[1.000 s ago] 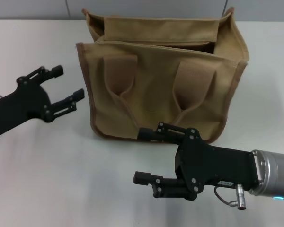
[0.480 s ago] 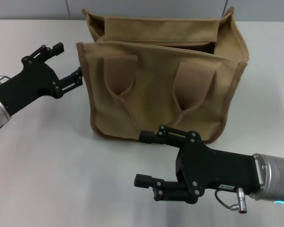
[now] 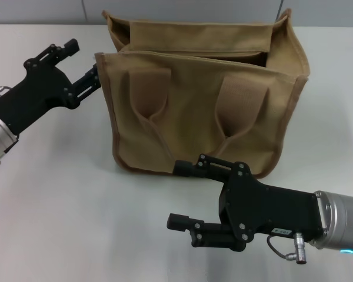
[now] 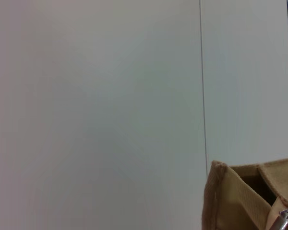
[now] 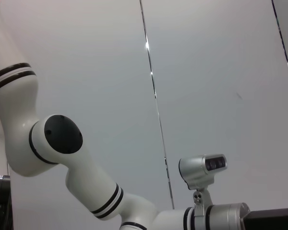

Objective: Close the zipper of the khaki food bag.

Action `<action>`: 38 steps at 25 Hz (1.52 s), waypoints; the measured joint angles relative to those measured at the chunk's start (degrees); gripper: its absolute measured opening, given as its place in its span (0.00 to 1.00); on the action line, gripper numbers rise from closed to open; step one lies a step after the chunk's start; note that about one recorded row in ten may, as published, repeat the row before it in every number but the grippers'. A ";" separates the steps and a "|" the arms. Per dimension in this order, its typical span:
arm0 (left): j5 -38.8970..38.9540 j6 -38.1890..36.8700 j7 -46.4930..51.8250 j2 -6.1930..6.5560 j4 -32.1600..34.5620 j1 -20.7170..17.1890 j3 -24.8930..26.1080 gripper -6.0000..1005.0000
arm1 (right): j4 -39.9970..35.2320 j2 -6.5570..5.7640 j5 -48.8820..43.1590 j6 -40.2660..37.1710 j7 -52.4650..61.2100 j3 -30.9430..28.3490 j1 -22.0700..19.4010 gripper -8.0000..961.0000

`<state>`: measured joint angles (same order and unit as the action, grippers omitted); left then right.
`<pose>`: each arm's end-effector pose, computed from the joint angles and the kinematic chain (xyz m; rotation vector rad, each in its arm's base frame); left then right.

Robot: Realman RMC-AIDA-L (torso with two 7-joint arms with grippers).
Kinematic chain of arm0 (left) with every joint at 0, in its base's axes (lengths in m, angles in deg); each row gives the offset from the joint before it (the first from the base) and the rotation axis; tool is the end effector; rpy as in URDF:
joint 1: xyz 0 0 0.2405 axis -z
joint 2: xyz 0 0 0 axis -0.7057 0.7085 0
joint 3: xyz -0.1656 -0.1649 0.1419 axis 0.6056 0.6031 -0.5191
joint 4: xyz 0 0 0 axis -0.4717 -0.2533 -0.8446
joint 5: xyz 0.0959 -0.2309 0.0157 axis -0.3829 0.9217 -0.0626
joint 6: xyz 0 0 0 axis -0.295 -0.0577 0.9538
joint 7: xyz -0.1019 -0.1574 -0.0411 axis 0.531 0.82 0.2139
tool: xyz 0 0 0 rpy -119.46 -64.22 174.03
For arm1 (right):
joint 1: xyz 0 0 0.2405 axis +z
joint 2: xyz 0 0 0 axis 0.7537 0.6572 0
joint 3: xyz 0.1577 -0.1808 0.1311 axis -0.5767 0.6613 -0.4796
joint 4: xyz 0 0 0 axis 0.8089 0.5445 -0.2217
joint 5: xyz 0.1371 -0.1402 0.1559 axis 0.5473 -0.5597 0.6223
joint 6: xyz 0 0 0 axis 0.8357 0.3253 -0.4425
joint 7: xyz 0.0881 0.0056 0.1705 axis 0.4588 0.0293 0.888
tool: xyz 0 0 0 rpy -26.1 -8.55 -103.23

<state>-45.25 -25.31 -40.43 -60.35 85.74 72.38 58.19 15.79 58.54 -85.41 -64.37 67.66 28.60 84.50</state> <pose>-0.3208 0.3922 -0.0357 -2.1234 -0.3426 -0.8931 0.2152 0.2639 -0.1458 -2.7433 0.2036 1.4266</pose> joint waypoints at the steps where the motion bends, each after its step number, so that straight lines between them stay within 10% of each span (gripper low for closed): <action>1: 0.01 0.22 -0.01 -0.01 -0.28 0.16 0.03 0.73 | 0.01 0.00 0.01 0.04 0.00 0.00 -0.02 0.80; 17: 4.52 4.15 -0.06 0.15 -1.25 0.42 -2.41 0.50 | -0.30 0.00 0.11 0.48 0.00 -0.61 -0.68 0.80; 21: 3.37 1.48 8.19 0.71 10.84 -4.98 -14.76 0.50 | -0.30 0.00 0.11 1.51 0.00 -0.62 -0.91 0.80; 26: 3.16 0.30 12.05 0.73 19.02 -7.90 -16.65 0.51 | -0.29 0.00 0.11 2.84 0.00 -0.91 -1.14 0.80; 38: 3.65 11.46 12.18 -0.01 18.58 -2.33 -28.40 0.51 | -0.43 0.00 0.09 2.81 0.00 -2.68 -2.48 0.80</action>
<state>-41.60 -13.85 -28.25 -60.36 104.32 70.04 29.79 15.35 58.54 -85.33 -61.56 67.66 25.92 82.01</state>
